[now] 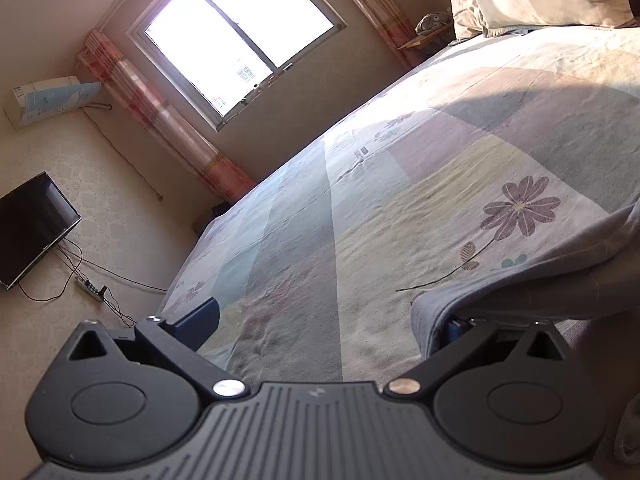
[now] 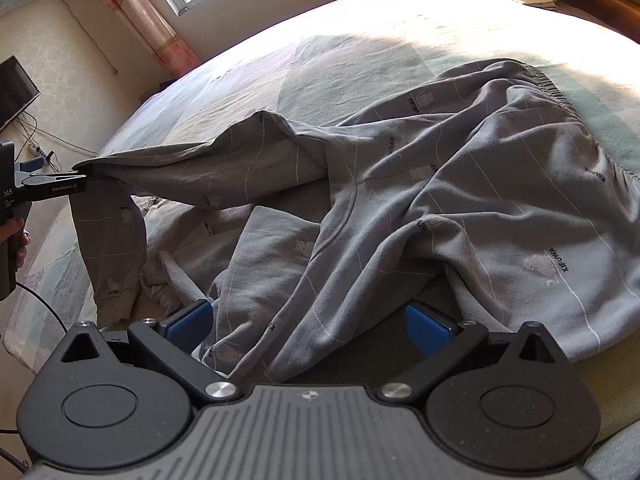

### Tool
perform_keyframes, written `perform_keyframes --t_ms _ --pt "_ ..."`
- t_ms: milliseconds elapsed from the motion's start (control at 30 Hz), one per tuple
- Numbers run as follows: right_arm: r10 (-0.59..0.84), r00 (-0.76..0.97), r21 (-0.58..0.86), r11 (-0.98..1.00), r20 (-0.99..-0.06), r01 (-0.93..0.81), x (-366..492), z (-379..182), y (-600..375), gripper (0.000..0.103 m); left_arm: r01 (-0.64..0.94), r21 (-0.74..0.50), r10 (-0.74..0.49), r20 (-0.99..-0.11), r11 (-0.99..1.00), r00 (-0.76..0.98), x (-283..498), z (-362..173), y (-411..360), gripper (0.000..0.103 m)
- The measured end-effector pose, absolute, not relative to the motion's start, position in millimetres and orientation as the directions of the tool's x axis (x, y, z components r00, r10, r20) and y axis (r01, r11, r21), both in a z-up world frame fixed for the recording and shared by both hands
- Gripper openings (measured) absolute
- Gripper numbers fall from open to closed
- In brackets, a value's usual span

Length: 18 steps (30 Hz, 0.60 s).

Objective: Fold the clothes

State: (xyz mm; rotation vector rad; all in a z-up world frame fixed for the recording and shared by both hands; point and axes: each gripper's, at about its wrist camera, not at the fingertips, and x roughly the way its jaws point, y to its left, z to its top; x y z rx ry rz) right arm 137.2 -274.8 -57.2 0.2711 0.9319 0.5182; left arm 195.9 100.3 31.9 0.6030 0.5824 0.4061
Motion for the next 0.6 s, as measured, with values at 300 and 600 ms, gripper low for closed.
perform_keyframes --t_ms 300,600 --pt "0.680 0.491 0.393 0.724 -0.545 -0.567 219.7 -6.6 -239.2 0.103 -0.175 0.598 0.461 -0.366 0.782 0.808 137.1 41.7 84.3 0.103" --pt "0.764 0.213 0.547 0.599 -0.609 -0.584 342.2 -39.0 -168.0 0.103 -0.090 0.530 0.395 -0.497 0.843 0.772 98.2 13.7 75.7 0.103"
